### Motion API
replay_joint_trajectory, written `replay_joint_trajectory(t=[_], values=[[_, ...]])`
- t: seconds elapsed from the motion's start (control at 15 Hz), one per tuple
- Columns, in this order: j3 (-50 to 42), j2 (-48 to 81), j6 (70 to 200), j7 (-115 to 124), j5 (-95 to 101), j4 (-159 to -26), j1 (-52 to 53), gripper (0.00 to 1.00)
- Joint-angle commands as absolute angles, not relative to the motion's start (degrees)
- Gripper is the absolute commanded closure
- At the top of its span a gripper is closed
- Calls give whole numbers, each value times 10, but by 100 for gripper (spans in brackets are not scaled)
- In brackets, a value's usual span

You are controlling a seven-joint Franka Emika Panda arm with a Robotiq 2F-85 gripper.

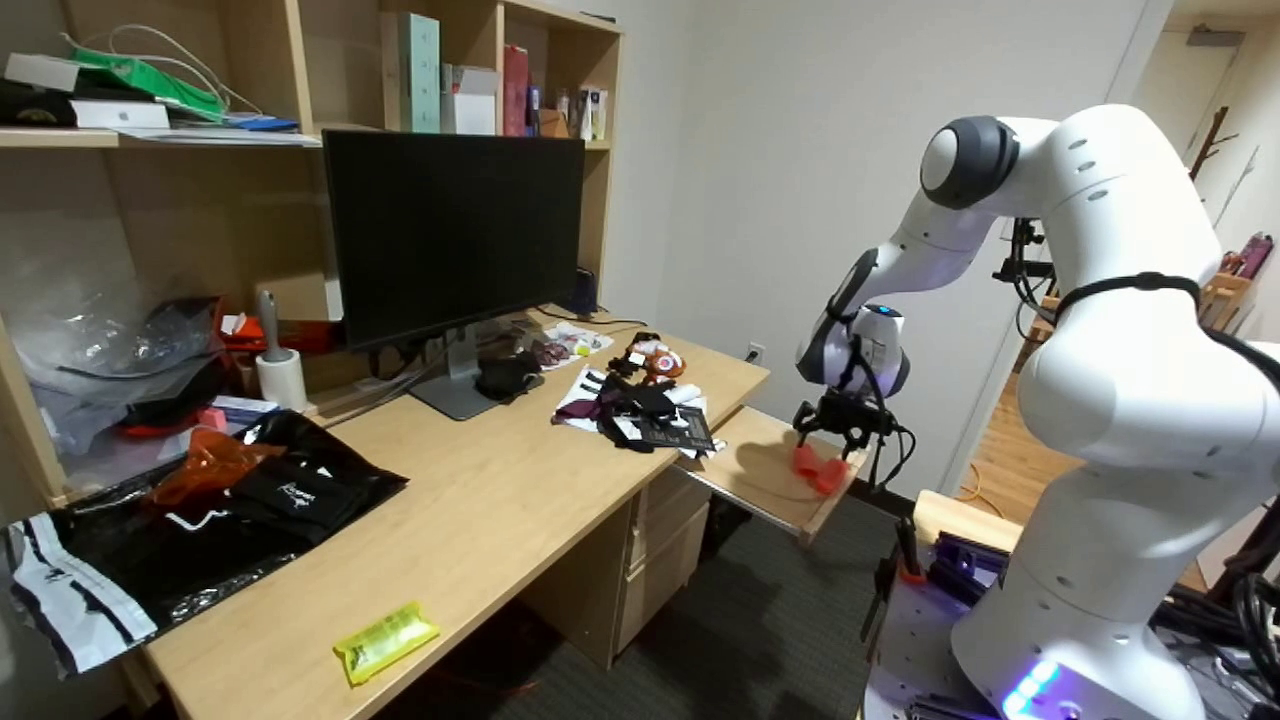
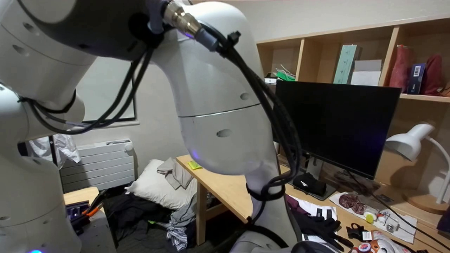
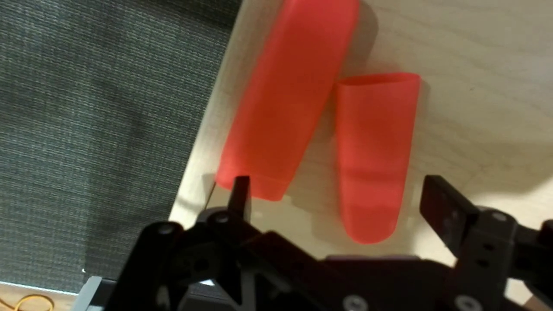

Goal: Move the orange objects from the pullout table to the desk

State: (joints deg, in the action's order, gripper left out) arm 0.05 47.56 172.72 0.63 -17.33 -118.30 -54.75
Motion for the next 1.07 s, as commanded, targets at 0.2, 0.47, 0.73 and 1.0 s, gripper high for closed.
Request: replay_joint_trajectory(t=[0.2, 0.47, 0.73, 1.0], values=[[-2, 511, 1751, 29, -175, -1153, -526, 0], [3, 530, 1756, 40, -179, -1128, -525, 0], [-7, 537, 1745, 50, -176, -1111, -514, 0], [-17, 533, 1729, 51, -174, -1110, -508, 0]])
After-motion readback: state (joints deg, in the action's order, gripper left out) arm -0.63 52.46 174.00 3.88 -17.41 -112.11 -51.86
